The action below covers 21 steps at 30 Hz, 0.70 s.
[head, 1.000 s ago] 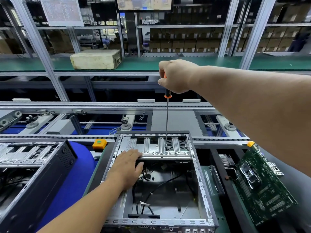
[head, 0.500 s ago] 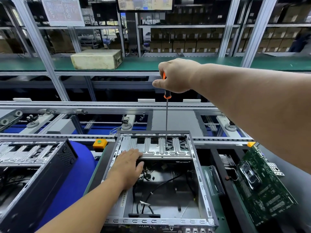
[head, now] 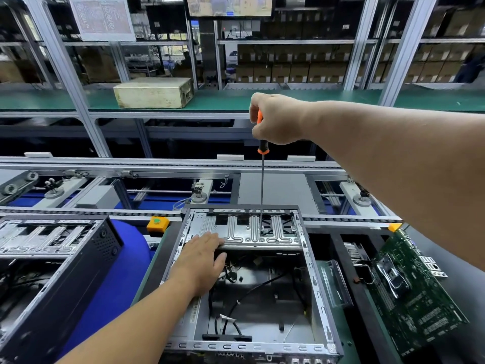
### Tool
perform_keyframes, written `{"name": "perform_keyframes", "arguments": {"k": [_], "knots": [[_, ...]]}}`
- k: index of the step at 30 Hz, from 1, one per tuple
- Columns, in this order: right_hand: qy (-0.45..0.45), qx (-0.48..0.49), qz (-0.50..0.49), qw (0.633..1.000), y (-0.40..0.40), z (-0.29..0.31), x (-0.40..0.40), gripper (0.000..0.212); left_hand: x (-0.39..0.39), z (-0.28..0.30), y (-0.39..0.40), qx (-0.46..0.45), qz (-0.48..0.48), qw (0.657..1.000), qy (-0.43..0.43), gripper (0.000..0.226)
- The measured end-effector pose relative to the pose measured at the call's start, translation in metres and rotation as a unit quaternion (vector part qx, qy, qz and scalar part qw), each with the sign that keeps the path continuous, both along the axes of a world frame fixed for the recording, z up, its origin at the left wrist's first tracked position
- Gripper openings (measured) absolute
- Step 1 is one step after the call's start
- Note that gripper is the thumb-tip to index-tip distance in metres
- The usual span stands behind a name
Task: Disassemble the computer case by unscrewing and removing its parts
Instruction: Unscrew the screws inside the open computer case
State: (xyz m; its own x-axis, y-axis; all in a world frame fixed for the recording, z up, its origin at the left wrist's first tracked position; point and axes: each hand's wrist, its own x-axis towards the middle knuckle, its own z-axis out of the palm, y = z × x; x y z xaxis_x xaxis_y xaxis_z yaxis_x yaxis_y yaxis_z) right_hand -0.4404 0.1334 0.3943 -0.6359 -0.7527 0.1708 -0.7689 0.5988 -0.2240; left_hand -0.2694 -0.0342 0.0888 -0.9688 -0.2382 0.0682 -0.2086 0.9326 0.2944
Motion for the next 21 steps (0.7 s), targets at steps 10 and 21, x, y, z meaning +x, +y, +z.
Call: {"name": "perform_keyframes", "arguments": {"k": [10, 21], "knots": [[0.079, 0.022, -0.03, 0.996, -0.001, -0.002, -0.008, 0.033, -0.001, 0.001, 0.0, 0.006, 0.002, 1.0, 0.001, 0.049], [0.078, 0.008, -0.047, 0.996, -0.001, -0.004, -0.009, 0.021, -0.001, 0.001, 0.0, 0.004, 0.003, 1.0, 0.003, 0.048]]}}
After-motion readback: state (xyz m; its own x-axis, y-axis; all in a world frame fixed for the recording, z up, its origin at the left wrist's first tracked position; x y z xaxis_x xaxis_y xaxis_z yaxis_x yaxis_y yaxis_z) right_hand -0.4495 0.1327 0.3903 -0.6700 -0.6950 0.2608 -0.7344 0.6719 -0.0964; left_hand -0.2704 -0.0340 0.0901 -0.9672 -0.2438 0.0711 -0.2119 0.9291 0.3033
